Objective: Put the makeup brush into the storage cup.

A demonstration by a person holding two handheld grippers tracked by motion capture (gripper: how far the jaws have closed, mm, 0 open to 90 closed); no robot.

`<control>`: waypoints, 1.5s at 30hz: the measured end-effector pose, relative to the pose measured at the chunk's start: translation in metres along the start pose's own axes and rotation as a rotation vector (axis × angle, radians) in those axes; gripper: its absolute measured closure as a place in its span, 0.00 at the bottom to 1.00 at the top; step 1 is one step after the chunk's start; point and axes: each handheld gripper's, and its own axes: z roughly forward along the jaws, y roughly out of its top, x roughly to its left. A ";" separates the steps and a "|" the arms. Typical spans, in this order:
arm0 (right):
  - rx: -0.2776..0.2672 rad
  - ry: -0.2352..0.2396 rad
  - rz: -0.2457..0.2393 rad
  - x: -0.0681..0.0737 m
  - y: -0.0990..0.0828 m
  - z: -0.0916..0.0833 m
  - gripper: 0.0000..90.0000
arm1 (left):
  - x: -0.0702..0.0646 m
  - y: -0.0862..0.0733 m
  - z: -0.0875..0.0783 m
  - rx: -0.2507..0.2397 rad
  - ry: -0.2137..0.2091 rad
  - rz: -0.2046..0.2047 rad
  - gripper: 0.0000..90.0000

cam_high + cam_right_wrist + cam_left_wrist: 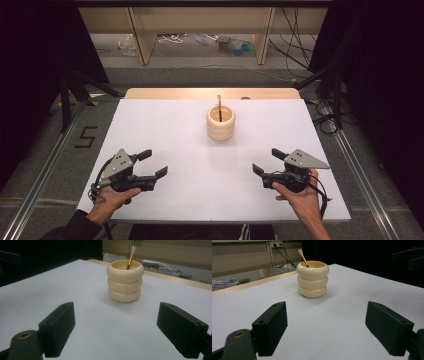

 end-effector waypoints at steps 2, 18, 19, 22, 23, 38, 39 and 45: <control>-0.021 0.005 0.004 0.001 -0.002 0.000 0.18 | 0.000 0.000 0.000 -0.002 0.001 -0.002 0.19; -0.007 -0.010 0.006 0.009 -0.009 -0.011 0.18 | 0.001 -0.001 -0.005 -0.008 0.000 -0.016 0.19; 0.005 -0.004 0.011 0.009 -0.009 -0.012 0.18 | 0.000 -0.001 -0.005 -0.007 -0.001 -0.015 0.19; -0.001 -0.010 0.005 0.008 -0.010 -0.013 0.18 | 0.000 -0.001 -0.003 -0.014 -0.011 -0.012 0.19; 0.000 -0.008 0.003 0.008 -0.010 -0.014 0.18 | 0.000 -0.001 -0.004 -0.004 -0.004 -0.011 0.19; 0.002 -0.007 -0.011 0.009 -0.010 -0.013 0.18 | -0.001 0.000 -0.004 -0.004 -0.010 -0.006 0.19; 0.002 -0.007 -0.012 0.009 -0.010 -0.013 0.18 | -0.001 0.000 -0.004 -0.003 -0.014 -0.002 0.19; -0.001 -0.004 -0.009 0.010 -0.010 -0.013 0.18 | -0.001 0.000 -0.003 -0.003 -0.012 -0.004 0.19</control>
